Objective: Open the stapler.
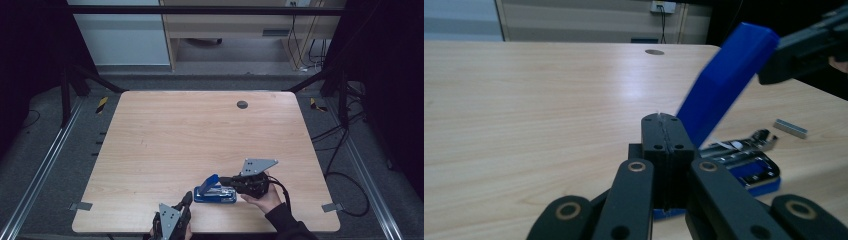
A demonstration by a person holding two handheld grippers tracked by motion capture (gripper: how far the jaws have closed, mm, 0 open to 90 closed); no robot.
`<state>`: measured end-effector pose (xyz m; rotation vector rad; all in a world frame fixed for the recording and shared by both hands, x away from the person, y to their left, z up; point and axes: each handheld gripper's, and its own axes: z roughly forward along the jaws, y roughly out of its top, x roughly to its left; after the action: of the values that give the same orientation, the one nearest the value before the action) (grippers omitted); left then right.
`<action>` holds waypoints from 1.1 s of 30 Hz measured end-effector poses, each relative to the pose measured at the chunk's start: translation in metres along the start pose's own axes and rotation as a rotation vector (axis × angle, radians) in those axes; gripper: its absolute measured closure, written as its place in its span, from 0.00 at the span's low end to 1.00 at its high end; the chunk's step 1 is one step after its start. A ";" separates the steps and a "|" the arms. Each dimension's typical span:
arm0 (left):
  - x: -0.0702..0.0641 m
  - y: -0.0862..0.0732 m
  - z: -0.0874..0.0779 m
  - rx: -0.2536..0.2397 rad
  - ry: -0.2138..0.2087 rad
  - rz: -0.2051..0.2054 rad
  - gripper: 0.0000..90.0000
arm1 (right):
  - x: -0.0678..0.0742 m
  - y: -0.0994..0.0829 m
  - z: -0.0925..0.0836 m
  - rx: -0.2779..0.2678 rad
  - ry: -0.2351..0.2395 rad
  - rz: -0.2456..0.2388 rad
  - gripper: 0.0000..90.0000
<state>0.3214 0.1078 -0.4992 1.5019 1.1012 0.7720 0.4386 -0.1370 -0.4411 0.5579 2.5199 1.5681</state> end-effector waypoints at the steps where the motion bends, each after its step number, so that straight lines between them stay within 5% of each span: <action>1: -0.003 -0.002 0.001 0.003 -0.008 -0.001 1.00 | 0.000 0.000 0.000 0.002 0.001 0.001 1.00; 16: -0.052 -0.021 0.036 0.069 -0.080 0.064 1.00 | 0.000 0.000 0.000 0.000 0.002 0.005 1.00; 33: -0.068 -0.029 0.058 0.106 -0.072 0.093 1.00 | 0.000 0.000 0.000 0.001 0.005 0.006 1.00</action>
<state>0.3423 0.0230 -0.5346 1.6672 1.0376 0.7269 0.4386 -0.1371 -0.4412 0.5628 2.5252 1.5722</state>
